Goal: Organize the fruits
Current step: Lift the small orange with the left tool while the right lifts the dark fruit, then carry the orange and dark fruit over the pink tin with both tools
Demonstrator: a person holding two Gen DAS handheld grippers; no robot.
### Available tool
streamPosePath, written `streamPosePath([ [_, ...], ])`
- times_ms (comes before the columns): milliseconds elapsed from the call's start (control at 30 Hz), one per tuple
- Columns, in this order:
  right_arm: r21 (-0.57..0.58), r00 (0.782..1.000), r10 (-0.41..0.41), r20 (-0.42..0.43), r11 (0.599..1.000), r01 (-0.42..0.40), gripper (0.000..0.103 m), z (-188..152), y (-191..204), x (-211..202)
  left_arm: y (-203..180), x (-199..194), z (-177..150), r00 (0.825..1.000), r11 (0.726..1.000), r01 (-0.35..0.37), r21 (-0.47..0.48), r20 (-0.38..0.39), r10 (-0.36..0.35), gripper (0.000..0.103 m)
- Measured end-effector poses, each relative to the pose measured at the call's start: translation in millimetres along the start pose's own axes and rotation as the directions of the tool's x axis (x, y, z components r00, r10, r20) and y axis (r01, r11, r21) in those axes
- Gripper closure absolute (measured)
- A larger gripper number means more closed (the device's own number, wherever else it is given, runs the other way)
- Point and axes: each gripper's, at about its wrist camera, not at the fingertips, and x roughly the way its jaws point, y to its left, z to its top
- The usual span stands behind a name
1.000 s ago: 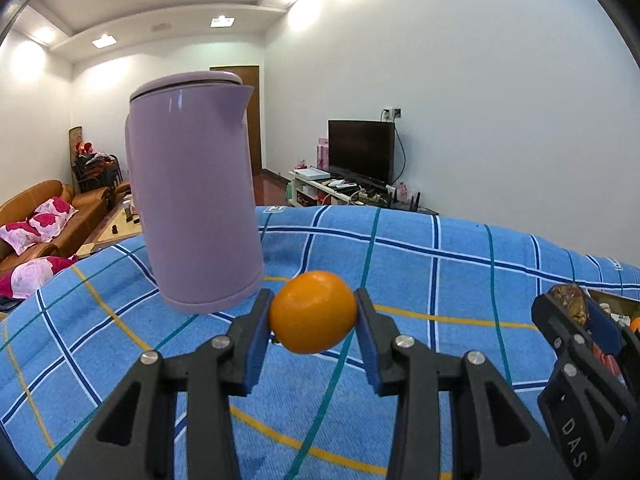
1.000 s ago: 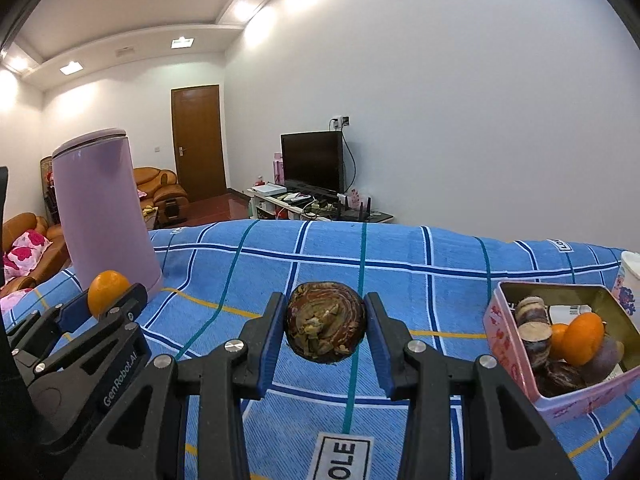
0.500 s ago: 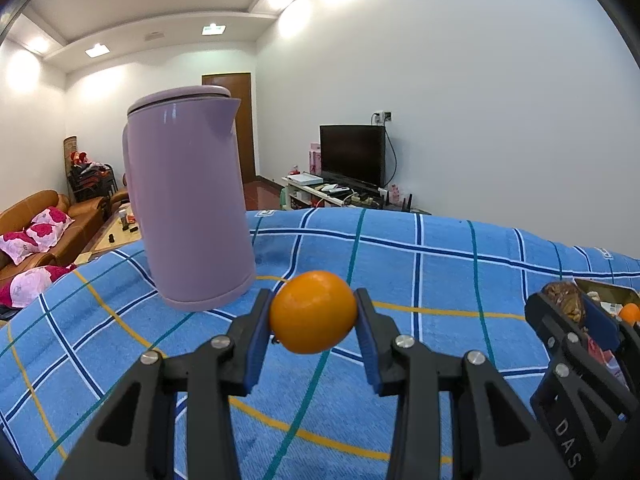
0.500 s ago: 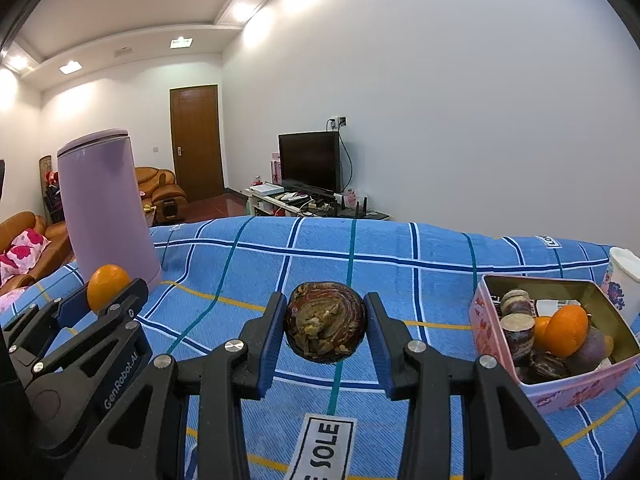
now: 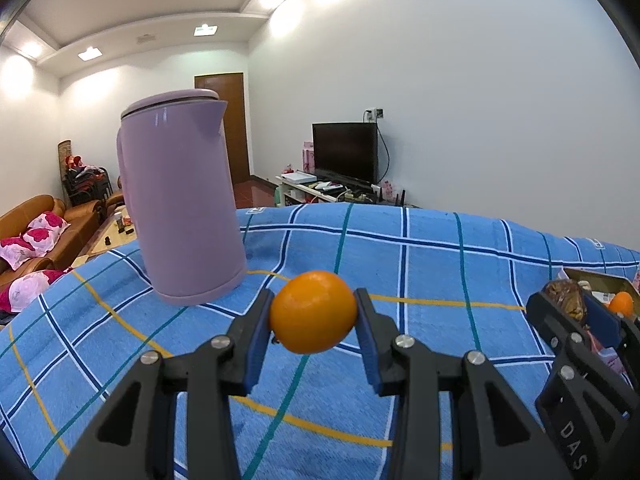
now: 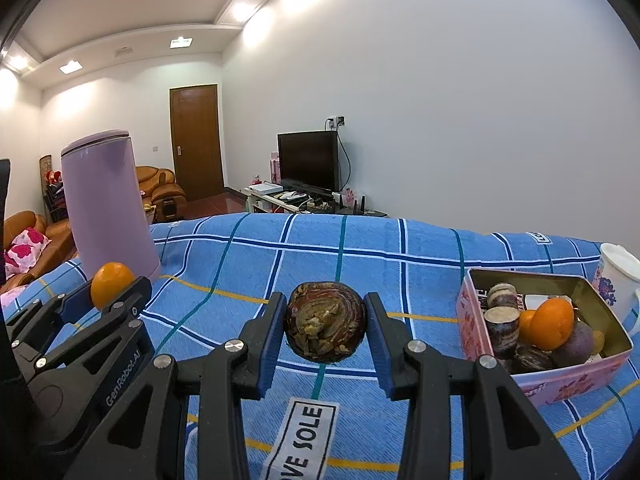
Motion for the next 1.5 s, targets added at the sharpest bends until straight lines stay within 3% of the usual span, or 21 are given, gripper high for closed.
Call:
streamPosePath([
  [733,-0.037,1.000,-0.007,-0.002,0.999,0.007,0.061,-8.3,-31.0,-22.0,-34.3,-15.5,-6.5,0.998,0.997,0.059,0.052,-0.026,-0.058,0.062],
  [1500,-0.054,0.999,-0.049,0.009,0.997,0.049,0.061,-16.5,-85.6,-47.8,-96.2,-40.6,-13.8,0.989,0.984,0.142,0.109,-0.046,-0.137,0.062],
])
